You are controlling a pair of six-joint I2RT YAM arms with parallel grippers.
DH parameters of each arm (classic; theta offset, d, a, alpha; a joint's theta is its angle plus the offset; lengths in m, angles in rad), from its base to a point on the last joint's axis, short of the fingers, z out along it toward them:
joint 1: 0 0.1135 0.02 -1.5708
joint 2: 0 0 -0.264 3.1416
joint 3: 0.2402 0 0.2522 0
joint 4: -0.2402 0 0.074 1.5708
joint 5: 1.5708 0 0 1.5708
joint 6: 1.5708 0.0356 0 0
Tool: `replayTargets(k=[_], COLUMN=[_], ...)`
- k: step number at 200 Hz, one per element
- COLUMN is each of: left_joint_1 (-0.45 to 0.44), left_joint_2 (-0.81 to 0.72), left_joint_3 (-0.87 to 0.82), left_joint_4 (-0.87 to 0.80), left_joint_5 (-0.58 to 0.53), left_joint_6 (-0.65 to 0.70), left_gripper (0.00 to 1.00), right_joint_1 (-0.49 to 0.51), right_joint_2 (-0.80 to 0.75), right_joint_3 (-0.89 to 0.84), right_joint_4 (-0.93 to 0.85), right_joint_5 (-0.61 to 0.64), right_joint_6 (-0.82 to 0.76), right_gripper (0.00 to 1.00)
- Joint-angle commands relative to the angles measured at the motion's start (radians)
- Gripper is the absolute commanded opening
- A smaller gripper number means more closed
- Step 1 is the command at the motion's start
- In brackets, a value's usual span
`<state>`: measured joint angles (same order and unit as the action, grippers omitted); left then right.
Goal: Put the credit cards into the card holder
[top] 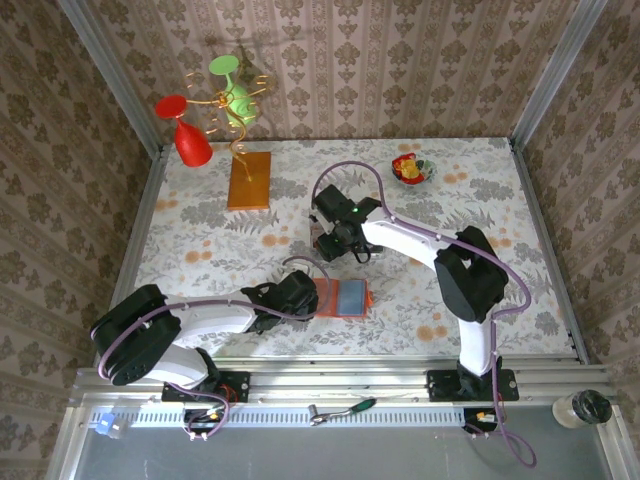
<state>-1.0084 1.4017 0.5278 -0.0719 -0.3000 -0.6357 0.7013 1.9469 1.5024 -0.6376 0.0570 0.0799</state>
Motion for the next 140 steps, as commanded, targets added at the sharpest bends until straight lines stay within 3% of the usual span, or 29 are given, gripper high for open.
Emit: replayTargets(k=[1,83,140], left_joint_1=[-0.007,-0.007,-0.009], left_joint_2=[0.017,0.029,0.031], left_joint_3=[0.003,0.011,0.011], left_joint_4=[0.013,0.017,0.018], left_joint_5=[0.004,0.006,0.006], left_joint_6=[-0.021,-0.021,-0.024], left_gripper=[0.7,0.7,0.7], right_joint_1=[0.008,0.019,0.018], right_joint_2=[0.024,0.083,0.097], right_joint_3=[0.031,0.062,0.064], right_joint_4=[-0.044,-0.05,-0.048], right_joint_5=[0.028,0.018,0.045], right_joint_6=[-0.037,-0.049,-0.055], right_gripper=[0.51,0.48,0.29])
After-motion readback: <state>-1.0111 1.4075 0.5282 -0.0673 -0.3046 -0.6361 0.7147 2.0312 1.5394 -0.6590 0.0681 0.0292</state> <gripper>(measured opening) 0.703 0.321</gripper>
